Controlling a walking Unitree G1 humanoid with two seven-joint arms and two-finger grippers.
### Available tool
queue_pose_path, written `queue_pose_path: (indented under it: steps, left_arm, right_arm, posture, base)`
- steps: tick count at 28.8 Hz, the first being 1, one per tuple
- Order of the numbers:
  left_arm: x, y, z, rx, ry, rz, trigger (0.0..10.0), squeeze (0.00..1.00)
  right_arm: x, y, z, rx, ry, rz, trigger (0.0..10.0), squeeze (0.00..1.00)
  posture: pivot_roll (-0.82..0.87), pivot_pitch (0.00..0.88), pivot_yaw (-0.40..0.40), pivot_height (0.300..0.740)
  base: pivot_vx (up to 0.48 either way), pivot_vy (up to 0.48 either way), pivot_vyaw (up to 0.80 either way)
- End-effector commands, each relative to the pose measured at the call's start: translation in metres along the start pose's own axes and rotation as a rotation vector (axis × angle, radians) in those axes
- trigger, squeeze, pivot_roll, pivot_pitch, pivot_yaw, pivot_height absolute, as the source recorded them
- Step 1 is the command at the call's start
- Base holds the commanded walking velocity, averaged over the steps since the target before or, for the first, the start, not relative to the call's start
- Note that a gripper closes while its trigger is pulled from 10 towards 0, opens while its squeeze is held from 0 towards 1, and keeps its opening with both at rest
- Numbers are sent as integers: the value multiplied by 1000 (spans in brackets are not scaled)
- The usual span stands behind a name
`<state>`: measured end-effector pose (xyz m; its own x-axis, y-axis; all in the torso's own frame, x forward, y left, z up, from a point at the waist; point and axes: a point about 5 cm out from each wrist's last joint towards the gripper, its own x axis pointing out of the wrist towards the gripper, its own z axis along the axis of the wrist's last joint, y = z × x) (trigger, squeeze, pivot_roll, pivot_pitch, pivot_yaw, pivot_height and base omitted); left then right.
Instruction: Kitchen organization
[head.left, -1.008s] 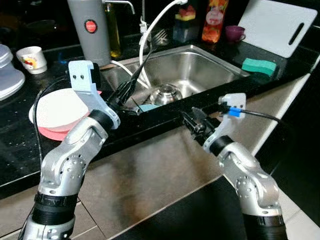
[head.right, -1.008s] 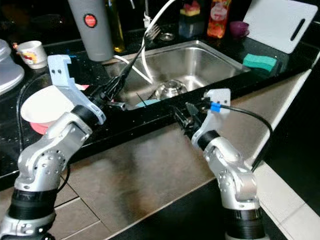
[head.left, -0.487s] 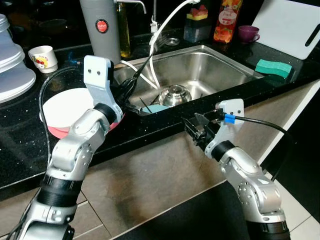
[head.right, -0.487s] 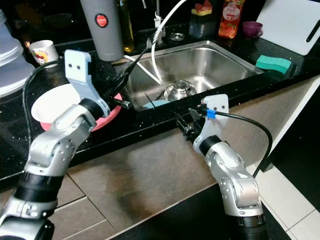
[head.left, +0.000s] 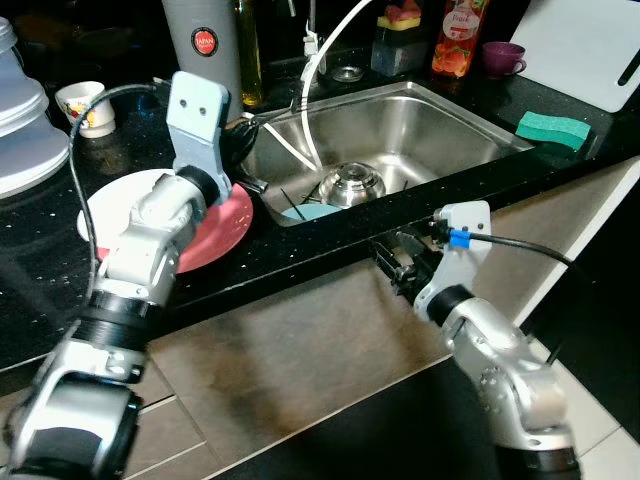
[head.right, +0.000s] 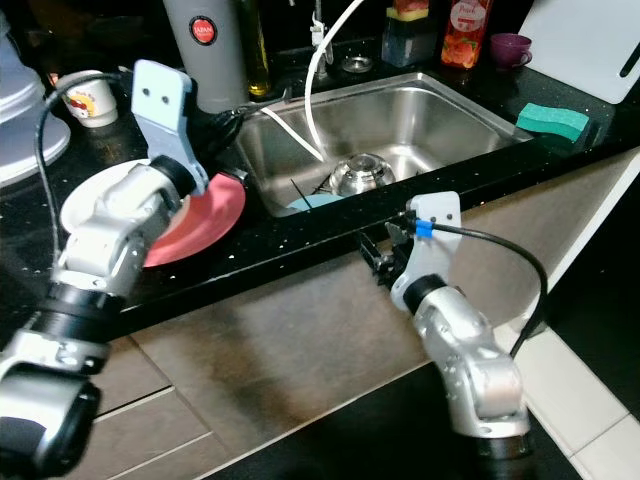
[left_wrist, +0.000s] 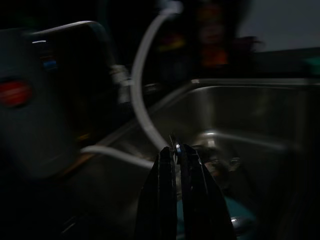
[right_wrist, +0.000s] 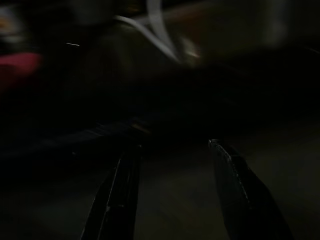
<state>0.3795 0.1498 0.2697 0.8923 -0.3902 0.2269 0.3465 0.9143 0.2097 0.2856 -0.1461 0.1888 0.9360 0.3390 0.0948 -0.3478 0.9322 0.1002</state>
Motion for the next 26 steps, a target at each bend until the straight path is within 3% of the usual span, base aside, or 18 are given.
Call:
queue_pose_path:
  steps: [1,4,10,18,25,26]
  left_arm:
    - [7,-4,4,35,-20,-35,10000,0]
    - [11,-7,2,45,-25,-59,10000,0]
    - [19,-14,-7,32,0,-105,10000,0]
    - [25,-8,-22,84,79,-52,10000,0]
    - [29,-8,-21,71,68,-62,10000,12]
    - [30,-8,-21,69,63,-62,10000,353]
  right_arm:
    - [-6,-3,2,9,2,-28,10000,0]
    - [-10,-3,4,12,-3,-35,10000,0]
    - [-16,-2,7,13,-1,-36,10000,0]
    - [-21,0,8,1,7,-38,10000,0]
    - [-24,3,9,-13,9,-34,10000,0]
    - [-24,3,8,-13,10,-34,10000,0]
  posture:
    - [-20,76,54,740]
    - [-31,85,56,740]
    - [-48,111,60,740]
    - [-67,115,69,740]
    - [-78,110,72,740]
    - [-79,104,73,740]
  base:
    - [0,0,-800]
    - [0,0,-800]
    - [0,0,0]
    - [0,0,0]
    - [0,0,0]
    - [0,0,0]
